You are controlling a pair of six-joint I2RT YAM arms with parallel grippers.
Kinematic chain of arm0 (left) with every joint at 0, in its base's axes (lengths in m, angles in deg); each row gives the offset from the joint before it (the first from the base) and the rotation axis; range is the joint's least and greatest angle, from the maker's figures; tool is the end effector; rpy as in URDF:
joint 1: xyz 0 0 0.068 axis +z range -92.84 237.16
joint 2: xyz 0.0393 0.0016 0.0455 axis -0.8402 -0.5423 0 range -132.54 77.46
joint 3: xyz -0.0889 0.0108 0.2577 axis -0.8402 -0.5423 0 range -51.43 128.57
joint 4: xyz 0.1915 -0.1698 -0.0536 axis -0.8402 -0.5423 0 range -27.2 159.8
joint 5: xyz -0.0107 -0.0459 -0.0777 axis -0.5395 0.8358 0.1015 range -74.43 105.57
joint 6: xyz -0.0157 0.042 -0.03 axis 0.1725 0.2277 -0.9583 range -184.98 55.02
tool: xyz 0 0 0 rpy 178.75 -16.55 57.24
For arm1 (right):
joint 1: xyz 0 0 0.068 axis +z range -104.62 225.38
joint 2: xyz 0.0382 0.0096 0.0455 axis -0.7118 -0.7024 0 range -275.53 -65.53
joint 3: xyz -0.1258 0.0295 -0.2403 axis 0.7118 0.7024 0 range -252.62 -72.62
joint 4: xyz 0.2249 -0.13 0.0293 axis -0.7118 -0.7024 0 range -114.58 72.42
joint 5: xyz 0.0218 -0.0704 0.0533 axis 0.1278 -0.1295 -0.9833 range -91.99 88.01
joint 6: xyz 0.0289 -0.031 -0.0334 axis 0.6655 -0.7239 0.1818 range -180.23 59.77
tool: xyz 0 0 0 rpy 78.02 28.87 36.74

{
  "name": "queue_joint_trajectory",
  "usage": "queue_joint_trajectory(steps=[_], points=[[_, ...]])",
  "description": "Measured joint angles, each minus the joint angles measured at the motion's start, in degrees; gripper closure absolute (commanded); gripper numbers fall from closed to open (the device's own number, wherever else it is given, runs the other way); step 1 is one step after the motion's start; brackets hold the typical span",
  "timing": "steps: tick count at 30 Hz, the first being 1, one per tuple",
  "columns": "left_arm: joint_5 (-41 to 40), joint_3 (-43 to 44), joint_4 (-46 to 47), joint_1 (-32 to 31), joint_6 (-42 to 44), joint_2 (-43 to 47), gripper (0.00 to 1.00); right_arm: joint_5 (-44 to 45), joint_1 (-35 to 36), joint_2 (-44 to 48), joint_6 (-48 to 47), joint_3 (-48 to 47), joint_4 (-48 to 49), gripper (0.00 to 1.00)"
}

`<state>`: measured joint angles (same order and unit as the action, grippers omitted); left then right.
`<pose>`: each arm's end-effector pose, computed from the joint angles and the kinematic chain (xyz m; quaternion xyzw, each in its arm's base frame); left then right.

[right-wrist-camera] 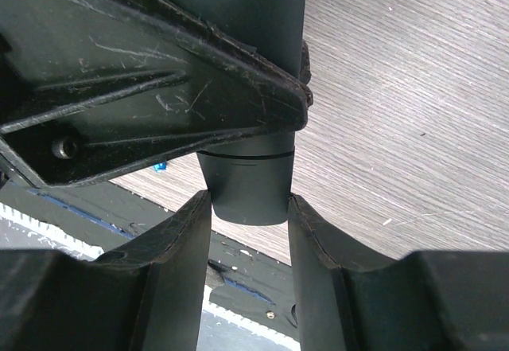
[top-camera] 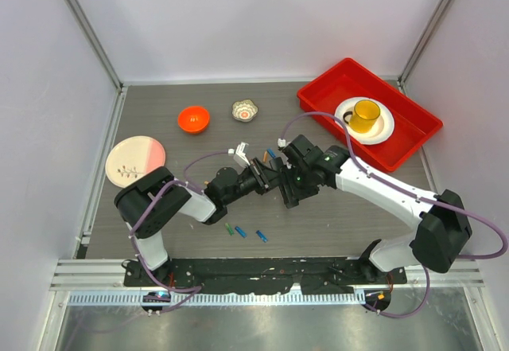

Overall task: Load the batteries into the remote control
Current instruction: Load the battery cover into the remote control.

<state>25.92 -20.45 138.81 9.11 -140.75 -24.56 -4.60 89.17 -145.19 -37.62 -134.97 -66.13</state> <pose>0.2094 -0.2425 0.1556 -0.1108 0.7107 -0.6408 0.2685 0.1932 0.1874 0.2576 -0.1844 0.9601 0.1330 0.1627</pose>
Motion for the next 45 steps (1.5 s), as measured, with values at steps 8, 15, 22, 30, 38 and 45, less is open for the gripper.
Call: queue_joint_trajectory(steps=[8,15,22,30,38,45], points=[[-0.52,0.33,-0.37,-0.20,0.13,0.00,1.00,-0.15,-0.61,-0.55,-0.07,-0.66,-0.13,0.88],[-1.25,0.74,-0.33,-0.24,0.24,0.00,1.00,-0.50,-1.44,-1.25,-0.33,-1.99,-1.09,0.87],[-1.79,0.79,-0.31,-0.44,0.66,0.00,1.00,-1.51,-1.92,-1.46,-0.94,-2.36,-1.49,0.63],[-0.42,0.70,2.25,-1.03,0.07,0.09,1.00,-4.17,-3.04,3.06,-2.36,-1.60,0.44,0.45],[3.61,0.70,4.22,0.02,-0.76,0.13,1.00,-5.84,-3.48,12.98,-4.33,-1.77,1.31,0.42],[5.73,4.09,-11.93,8.04,4.83,7.17,1.00,11.80,-3.50,25.94,-2.89,4.02,2.71,0.43]])
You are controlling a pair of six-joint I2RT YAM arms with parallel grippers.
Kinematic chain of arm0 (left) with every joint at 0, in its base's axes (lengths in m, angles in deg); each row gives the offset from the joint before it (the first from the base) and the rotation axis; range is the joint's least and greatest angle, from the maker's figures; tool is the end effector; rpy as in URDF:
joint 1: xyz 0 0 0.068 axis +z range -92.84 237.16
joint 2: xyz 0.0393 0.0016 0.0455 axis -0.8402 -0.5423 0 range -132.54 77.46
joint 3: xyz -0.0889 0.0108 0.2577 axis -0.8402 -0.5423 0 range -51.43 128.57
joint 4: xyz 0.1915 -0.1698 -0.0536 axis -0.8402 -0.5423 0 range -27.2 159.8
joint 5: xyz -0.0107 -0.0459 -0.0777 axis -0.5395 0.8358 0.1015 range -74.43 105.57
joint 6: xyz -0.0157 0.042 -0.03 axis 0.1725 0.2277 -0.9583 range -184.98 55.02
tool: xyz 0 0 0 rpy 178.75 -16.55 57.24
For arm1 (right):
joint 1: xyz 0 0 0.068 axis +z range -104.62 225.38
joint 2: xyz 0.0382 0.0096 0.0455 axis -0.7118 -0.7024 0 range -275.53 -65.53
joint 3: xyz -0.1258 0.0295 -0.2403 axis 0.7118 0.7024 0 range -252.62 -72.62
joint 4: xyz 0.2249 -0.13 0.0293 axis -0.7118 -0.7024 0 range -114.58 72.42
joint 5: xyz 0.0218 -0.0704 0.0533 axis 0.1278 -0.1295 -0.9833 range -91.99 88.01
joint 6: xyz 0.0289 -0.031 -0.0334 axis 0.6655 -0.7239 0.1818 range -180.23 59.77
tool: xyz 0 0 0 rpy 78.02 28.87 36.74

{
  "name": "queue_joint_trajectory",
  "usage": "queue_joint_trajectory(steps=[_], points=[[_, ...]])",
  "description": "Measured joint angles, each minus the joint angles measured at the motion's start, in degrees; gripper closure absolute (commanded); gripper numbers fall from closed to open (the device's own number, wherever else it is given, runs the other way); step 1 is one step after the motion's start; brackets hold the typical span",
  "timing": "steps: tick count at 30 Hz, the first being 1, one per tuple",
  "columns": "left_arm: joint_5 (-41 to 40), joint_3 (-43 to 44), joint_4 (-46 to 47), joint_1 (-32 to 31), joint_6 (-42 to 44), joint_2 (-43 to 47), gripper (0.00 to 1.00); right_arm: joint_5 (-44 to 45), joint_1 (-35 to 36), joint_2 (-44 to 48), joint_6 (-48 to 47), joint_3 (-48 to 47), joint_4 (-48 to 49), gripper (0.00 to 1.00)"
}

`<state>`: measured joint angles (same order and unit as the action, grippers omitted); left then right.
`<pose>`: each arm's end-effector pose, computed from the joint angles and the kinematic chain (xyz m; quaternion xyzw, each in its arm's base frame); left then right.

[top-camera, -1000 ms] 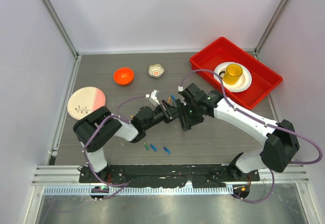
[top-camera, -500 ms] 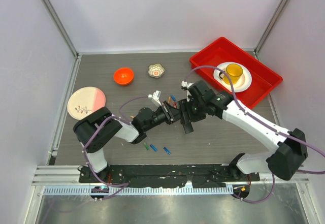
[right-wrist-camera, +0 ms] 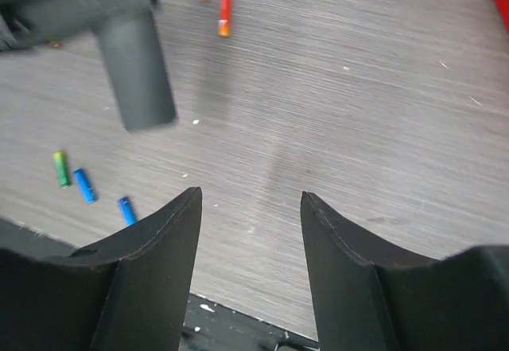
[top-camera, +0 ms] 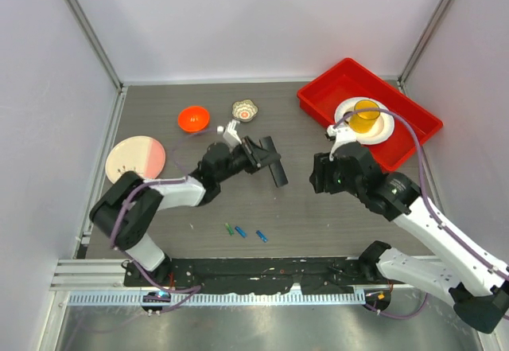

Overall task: Load the batteries into the remote control
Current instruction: Load the battery cover into the remote control, then place the remote control at the center of the board.

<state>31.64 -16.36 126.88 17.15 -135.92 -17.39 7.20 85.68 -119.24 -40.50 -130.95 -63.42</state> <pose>0.2430 -0.2169 0.1899 -0.0980 0.7162 -0.6204 0.3041 0.1449 0.1154 0.3338 -0.1296 0.8992 0.1426 0.3929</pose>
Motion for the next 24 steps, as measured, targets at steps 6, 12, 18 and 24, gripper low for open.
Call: queue_joint_trajectory(steps=[6,12,18,24], points=[[-16.74,26.99,-50.05,-0.22,21.81,5.90,1.00,6.86,-0.02,1.29,3.32,8.55,4.42,0.46],[-38.45,45.46,-85.50,-0.72,37.48,-3.37,1.00,8.04,-0.02,0.09,4.11,11.04,7.06,0.46],[-51.60,57.29,-104.13,-0.55,46.31,-23.96,1.00,8.31,-0.02,1.22,4.09,11.10,9.79,0.46],[-57.55,66.71,-112.91,-0.57,50.75,-35.71,0.94,8.31,-0.02,2.75,4.15,11.72,10.78,0.45]])
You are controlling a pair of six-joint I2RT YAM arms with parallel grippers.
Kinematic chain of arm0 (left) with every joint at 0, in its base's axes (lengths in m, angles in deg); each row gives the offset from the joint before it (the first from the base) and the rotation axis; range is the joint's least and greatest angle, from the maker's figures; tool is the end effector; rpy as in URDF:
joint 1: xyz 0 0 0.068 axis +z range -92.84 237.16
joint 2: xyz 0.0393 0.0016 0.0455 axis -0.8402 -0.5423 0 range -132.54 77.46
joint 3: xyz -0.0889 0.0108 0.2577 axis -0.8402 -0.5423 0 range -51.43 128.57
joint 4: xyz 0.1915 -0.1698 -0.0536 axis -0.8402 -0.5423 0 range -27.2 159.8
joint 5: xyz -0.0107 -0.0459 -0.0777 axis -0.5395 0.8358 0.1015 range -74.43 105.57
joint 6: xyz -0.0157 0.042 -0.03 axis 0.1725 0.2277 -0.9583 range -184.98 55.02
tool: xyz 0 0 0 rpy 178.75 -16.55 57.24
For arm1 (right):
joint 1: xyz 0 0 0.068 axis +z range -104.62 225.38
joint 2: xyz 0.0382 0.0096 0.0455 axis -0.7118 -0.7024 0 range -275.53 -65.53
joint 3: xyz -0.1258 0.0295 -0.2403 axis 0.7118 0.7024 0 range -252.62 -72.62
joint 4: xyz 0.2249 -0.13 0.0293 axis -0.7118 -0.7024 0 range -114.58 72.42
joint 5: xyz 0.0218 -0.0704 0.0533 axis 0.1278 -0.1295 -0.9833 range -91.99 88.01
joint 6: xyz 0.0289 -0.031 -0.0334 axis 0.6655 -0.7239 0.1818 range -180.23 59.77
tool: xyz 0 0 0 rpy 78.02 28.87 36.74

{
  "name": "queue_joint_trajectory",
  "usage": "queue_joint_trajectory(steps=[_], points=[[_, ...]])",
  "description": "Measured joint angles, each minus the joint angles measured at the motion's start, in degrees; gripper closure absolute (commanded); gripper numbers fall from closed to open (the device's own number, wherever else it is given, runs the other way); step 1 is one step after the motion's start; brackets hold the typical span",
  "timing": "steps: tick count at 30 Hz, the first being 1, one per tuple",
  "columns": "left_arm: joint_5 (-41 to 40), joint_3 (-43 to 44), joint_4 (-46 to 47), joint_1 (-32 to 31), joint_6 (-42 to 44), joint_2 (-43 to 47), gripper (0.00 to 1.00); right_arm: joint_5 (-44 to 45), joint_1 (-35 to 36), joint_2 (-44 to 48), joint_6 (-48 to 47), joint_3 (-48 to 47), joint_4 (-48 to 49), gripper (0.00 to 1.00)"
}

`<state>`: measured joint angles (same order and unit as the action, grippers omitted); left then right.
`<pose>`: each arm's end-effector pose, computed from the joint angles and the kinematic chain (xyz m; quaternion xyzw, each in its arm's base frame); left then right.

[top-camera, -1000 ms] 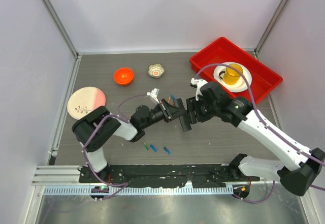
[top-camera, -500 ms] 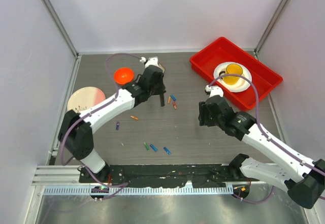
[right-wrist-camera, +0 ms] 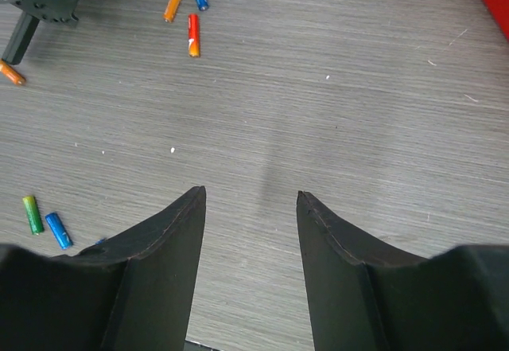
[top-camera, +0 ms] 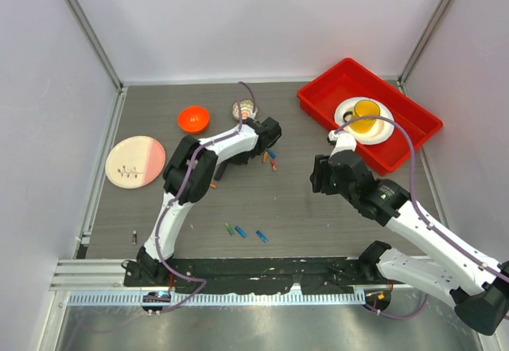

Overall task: Load the batteries into the remote control
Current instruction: Place the remote control at the center of the board, then reset both arms

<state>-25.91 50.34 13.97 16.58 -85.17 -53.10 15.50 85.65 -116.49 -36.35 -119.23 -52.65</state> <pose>0.3531 -0.2714 0.1484 0.1490 0.9224 0.2829 0.2168 0.1488 0.1120 0.2912 -0.0631 0.8938 0.1076 0.4308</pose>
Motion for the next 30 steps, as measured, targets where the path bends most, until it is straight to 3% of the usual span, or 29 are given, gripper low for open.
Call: queue_joint_trajectory(steps=[7,14,15,16,17,19,21,25,30], points=[[0.00,3.17,-2.71,-0.74,1.31,-1.31,0.58,-0.02,0.00,3.98,-0.17,0.26,0.35,0.43],[0.59,6.38,-2.89,-4.02,1.97,-3.67,0.43,0.09,0.00,4.11,-0.17,0.28,0.22,0.43],[0.55,6.86,-3.04,-4.33,2.21,-3.69,0.29,0.26,0.00,4.13,-0.17,0.28,0.09,0.43],[0.83,7.17,-2.86,-4.61,2.21,-3.69,0.25,0.46,0.00,4.24,-0.17,0.28,-0.11,0.43],[0.46,7.39,-2.82,-4.90,2.58,-3.67,0.13,0.74,0.00,4.52,-0.17,0.28,-0.35,0.43],[-0.02,7.48,-3.06,-5.20,2.47,-2.93,0.01,1.46,0.00,5.51,-0.15,0.35,-0.57,0.43],[0.90,5.92,-1.46,-5.29,2.05,-0.72,0.00,2.23,0.00,7.74,-0.11,0.66,-0.48,0.42],[6.23,-5.97,5.46,-5.68,0.44,12.92,0.00,3.06,-0.02,12.74,0.20,2.43,0.83,0.42],[13.60,-28.92,23.34,-6.21,-5.29,43.08,0.00,2.58,0.00,14.29,1.33,4.72,2.47,0.41]])
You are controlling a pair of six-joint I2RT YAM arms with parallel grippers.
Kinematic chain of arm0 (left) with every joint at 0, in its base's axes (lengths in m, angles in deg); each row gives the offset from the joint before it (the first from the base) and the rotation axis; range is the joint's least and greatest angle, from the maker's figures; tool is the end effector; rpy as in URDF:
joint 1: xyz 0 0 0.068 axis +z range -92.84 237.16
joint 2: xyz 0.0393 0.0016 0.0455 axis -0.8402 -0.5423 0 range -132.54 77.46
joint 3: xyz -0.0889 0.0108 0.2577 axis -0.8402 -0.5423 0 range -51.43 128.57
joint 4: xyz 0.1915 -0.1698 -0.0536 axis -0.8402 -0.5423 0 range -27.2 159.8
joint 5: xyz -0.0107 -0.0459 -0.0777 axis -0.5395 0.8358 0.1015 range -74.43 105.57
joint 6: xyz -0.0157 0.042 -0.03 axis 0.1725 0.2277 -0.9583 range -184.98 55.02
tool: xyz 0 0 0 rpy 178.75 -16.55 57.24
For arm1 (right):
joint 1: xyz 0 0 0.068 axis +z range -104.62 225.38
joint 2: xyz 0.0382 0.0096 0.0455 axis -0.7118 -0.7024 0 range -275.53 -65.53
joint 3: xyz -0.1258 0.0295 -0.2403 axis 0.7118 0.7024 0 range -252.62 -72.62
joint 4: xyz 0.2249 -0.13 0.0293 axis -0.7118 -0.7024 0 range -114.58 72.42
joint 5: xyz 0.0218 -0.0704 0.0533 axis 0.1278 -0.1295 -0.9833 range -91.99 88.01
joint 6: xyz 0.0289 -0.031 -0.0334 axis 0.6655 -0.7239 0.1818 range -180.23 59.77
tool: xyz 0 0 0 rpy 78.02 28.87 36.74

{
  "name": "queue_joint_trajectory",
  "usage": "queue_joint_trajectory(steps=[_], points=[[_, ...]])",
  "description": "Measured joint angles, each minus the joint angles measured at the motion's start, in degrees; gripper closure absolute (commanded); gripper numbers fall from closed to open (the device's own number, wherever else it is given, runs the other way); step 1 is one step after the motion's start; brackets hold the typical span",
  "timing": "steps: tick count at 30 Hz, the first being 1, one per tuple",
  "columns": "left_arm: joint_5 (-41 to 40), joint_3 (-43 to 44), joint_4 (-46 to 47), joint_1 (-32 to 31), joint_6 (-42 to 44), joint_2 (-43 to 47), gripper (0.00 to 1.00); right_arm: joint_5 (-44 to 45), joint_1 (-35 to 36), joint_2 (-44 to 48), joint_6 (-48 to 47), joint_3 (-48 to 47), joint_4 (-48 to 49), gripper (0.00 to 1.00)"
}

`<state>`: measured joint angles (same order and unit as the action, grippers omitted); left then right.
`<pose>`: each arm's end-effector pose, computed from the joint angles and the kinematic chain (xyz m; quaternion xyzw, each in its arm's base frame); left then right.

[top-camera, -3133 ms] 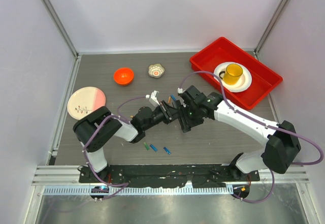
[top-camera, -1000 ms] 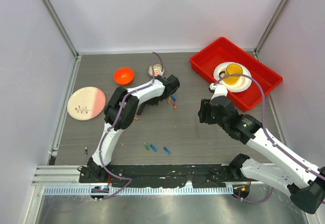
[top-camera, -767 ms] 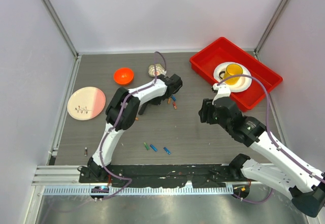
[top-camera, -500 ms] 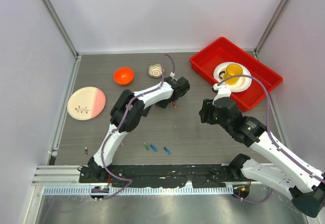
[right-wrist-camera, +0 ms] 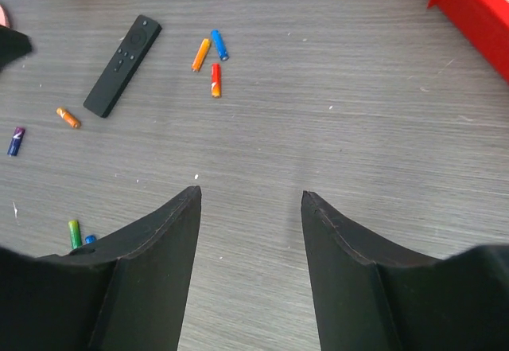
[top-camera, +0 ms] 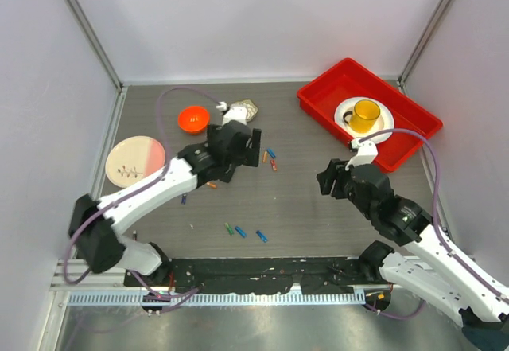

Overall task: Load the batteries into the remote control
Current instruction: Reset both arms

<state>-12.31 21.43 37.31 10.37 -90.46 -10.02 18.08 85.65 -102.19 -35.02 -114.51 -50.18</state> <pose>0.2397 -0.2308 0.2962 0.0805 0.9040 -0.0282 0.4189 0.1163 0.0825 0.3037 -0.0205 0.8459 0.1515 0.5110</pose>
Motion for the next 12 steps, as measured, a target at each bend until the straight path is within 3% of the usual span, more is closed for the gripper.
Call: queue_joint_trajectory(steps=[3,7,12], points=[[2.25,-7.41,6.56,-0.17,-6.32,9.44,0.00,-1.95,0.00,-1.14,1.27,1.51,1.60,0.41],[6.32,-8.85,7.69,0.02,-10.12,8.24,0.00,-5.07,0.00,-1.88,2.73,4.50,3.98,0.41],[8.85,-20.20,10.03,0.04,-13.49,11.10,0.00,-6.82,0.00,-1.88,3.69,5.60,6.05,0.41]])
